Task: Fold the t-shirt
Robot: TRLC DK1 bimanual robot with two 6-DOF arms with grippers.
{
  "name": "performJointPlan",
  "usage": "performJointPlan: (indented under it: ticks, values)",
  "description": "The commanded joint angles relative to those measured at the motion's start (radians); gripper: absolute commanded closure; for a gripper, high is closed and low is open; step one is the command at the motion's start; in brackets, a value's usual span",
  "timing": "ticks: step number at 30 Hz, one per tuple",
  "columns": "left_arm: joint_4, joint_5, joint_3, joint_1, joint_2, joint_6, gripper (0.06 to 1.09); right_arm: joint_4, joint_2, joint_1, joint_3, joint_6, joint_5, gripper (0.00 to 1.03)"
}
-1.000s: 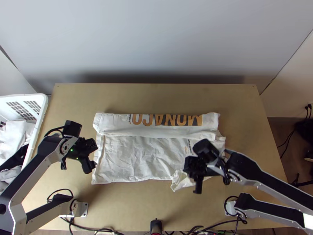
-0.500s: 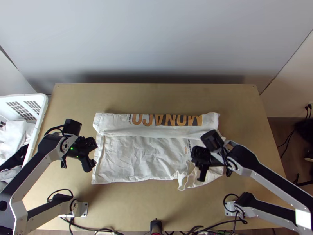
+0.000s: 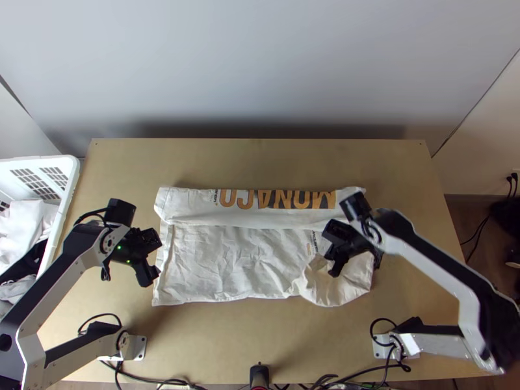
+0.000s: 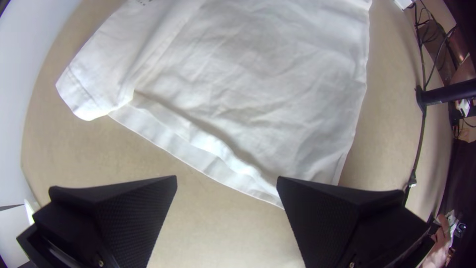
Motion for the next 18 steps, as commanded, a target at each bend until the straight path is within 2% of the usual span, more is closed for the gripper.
performJointPlan:
  ticks: [1, 9, 13, 18]
  values:
    - [-0.005, 0.002, -0.005, -0.004, -0.002, -0.008, 0.1, -0.26, 0.21, -0.096, 0.164, -0.059, -0.209, 1.0]
    - [-0.002, 0.002, 0.008, -0.012, 0.007, -0.011, 0.1, -0.425, 0.509, -0.199, 0.346, -0.093, -0.383, 1.0]
    - [0.001, 0.002, 0.011, -0.012, 0.012, -0.011, 0.1, -0.427, 0.622, -0.252, 0.441, -0.074, -0.402, 1.0]
    - [0.004, 0.002, 0.017, -0.017, 0.023, -0.016, 0.1, -0.324, 0.647, -0.285, 0.495, 0.025, -0.396, 1.0]
